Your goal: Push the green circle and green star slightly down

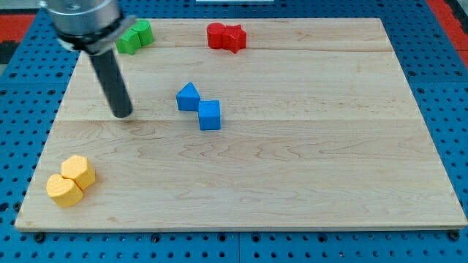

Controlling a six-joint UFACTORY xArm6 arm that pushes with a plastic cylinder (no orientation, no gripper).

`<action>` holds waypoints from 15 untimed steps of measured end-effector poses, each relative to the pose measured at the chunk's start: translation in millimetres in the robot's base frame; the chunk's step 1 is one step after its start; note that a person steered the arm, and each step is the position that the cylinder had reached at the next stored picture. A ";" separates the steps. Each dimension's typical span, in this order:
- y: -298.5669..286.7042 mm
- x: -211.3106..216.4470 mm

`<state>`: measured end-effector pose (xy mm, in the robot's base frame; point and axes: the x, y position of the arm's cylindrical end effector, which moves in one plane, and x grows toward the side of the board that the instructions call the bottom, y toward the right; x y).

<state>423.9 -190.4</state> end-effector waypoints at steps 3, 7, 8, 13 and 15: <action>111.7 -32.1; 73.7 -167.1; 82.3 -168.0; 58.3 -232.2; 45.3 -232.6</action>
<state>191.3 -145.0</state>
